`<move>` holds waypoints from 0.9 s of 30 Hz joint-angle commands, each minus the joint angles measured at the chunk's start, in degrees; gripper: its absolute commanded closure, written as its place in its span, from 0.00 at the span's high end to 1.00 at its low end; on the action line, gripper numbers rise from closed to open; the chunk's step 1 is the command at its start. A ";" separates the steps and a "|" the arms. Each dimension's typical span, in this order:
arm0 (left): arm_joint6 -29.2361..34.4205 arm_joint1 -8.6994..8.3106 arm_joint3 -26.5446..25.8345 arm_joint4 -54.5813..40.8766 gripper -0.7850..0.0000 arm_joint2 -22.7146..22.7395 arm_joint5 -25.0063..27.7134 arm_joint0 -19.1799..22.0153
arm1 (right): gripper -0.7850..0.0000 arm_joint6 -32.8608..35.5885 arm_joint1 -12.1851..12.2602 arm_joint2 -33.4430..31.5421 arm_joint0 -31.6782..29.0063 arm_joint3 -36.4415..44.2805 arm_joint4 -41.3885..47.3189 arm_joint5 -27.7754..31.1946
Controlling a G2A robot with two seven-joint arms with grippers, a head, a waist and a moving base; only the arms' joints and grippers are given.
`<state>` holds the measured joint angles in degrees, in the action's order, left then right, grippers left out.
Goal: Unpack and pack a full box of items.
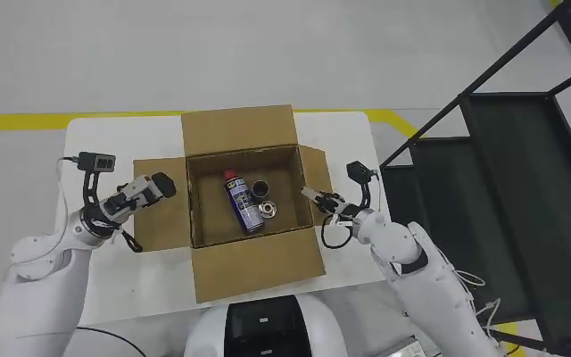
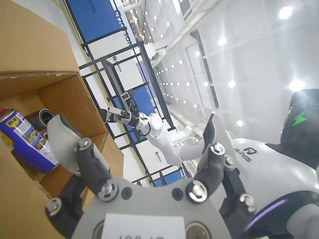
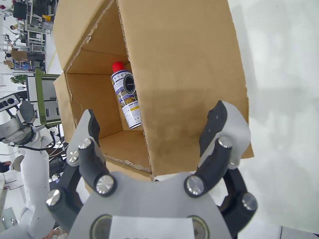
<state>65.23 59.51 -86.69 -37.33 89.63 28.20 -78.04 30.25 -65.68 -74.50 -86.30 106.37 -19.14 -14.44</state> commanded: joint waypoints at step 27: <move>2.34 0.38 5.58 -5.80 1.00 -1.49 1.25 0.90 | 1.00 13.41 -8.00 36.17 31.90 -13.74 -30.13 -14.68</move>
<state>67.56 59.89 -81.10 -43.14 88.14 29.45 -77.14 43.75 -73.40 -38.81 -54.99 93.39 -48.95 -28.79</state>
